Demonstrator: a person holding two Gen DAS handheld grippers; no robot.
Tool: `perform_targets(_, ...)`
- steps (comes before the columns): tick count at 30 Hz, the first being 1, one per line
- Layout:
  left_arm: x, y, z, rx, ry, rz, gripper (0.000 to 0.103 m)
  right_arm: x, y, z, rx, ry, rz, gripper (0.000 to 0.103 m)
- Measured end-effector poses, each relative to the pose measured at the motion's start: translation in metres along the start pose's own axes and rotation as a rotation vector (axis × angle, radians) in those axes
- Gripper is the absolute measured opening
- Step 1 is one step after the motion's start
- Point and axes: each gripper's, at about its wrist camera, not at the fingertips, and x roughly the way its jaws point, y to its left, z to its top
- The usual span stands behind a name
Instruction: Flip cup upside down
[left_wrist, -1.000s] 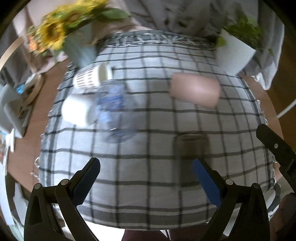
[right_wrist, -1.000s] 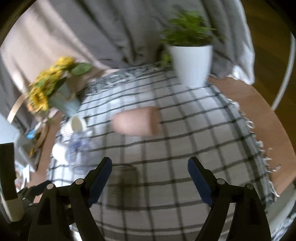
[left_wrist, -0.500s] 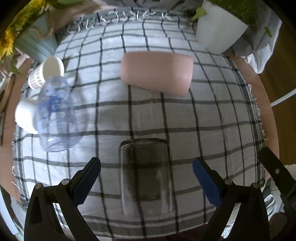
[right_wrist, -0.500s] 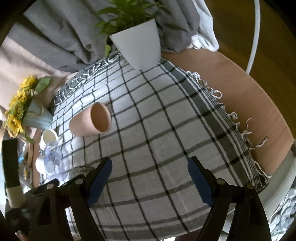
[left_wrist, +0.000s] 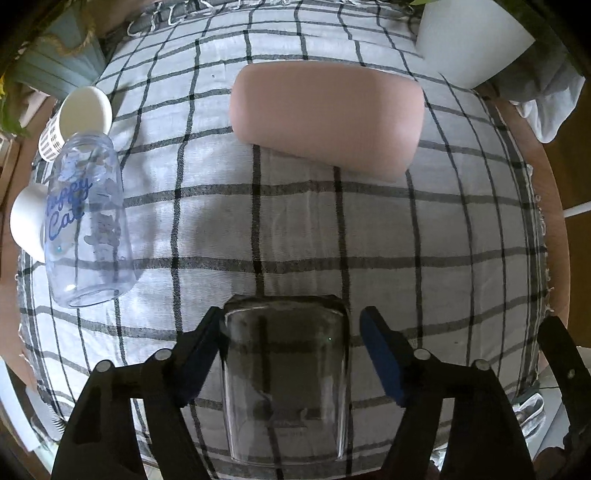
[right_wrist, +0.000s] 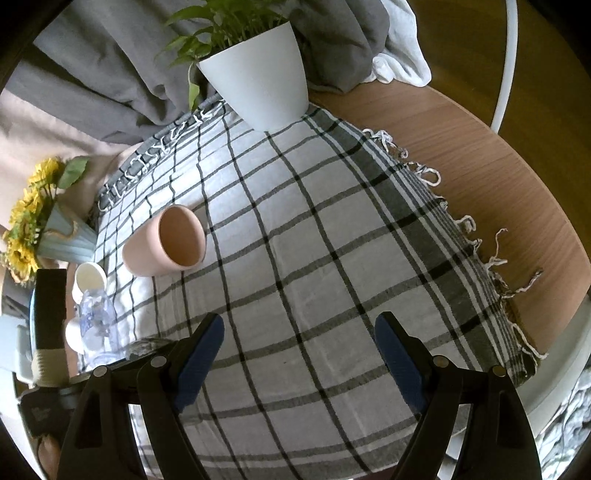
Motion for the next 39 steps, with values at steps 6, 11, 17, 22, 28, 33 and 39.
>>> perform_targets(6,-0.003,0.007,0.007,-0.030,0.010,-0.015,0.065,0.002,0.002,0.001,0.006,0.005,0.017,0.084)
perform_targets(11,-0.016,0.012,0.016,-0.038,-0.031,-0.024,0.065,-0.005,0.004,0.005,0.005,-0.021,0.027,0.084)
perform_targets(17,-0.039,0.018,0.024,-0.022,-0.110,-0.031,0.065,-0.019,0.009,0.016,0.000,-0.081,0.035,0.084)
perform_targets(22,-0.050,0.011,0.013,0.014,-0.195,-0.033,0.065,-0.026,0.010,0.018,-0.004,-0.104,0.030,0.084)
perform_targets(28,-0.061,0.014,-0.014,0.013,-0.256,-0.050,0.065,-0.029,0.011,0.013,-0.038,-0.107,0.021,0.084)
perform_targets(33,-0.065,0.014,-0.029,0.003,-0.266,-0.054,0.065,-0.028,0.010,0.009,-0.062,-0.097,0.018,0.084)
perform_targets(39,-0.068,0.013,-0.048,-0.006,-0.266,-0.050,0.065,-0.025,0.009,0.004,-0.088,-0.076,0.012,0.084)
